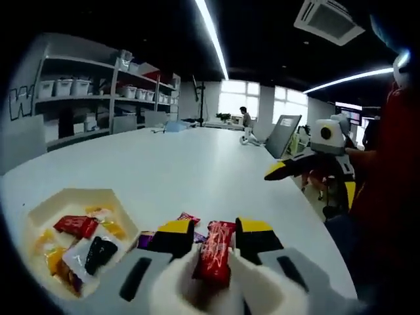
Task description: Place the target food into the container with the food tongs after gripping and lifting it, then release it inside without dropping or visibly crushing the food.
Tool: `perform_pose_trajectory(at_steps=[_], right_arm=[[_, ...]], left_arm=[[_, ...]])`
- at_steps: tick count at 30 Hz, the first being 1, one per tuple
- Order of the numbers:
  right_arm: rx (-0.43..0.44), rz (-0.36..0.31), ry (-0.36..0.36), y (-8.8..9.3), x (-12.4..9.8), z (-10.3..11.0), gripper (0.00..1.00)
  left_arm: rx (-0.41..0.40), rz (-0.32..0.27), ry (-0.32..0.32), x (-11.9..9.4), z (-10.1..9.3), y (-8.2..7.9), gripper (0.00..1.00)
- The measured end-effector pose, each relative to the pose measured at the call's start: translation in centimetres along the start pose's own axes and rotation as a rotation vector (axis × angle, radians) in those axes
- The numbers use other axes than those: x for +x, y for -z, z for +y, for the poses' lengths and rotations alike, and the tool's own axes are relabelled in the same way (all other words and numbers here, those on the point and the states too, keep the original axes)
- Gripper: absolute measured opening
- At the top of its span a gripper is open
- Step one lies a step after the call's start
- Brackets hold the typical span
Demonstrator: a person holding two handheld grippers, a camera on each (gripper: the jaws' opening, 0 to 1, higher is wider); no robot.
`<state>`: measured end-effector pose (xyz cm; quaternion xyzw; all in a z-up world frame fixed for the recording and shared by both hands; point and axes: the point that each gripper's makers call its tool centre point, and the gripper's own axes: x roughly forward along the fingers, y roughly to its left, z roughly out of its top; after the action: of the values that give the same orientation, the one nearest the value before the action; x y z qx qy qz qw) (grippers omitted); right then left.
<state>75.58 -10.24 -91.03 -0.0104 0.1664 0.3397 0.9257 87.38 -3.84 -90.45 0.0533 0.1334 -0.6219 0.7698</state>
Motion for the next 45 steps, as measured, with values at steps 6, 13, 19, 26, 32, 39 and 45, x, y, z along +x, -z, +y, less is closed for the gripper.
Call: perform_pose_trajectory(at_steps=[6,13,19,26,32,39,45], right_arm=[[0.000,0.002,0.001,0.1,0.1,0.0,0.99],[-0.003,0.008,-0.004,0.2,0.3,0.2,0.99],[-0.002,0.012,-0.004,0.3,0.3,0.3,0.99],[-0.001,0.018,-0.005,0.6,0.3,0.3,0.99],[0.004,0.020,-0.005,0.7,0.4,0.2,0.99],[0.010,0.029,-0.005,1.2,0.5,0.0,0.99],[0.009,0.040,-0.005,1.4,0.7,-0.3,0.99]], left_arm=[[-0.005,-0.017,-0.021,-1.1,1.0,-1.0,0.24],[0.008,-0.022,-0.047,-1.8,2.2,-1.6,0.24],[0.003,-0.038,-0.073,-2.4,3.5,-2.2,0.24],[0.023,-0.034,-0.097,-3.0,4.7,-2.7,0.24],[0.025,-0.033,-0.113,-3.4,5.9,-3.0,0.25],[0.024,-0.031,-0.131,-3.8,7.0,-3.0,0.25],[0.029,-0.022,-0.138,-3.8,7.7,-2.9,0.25]])
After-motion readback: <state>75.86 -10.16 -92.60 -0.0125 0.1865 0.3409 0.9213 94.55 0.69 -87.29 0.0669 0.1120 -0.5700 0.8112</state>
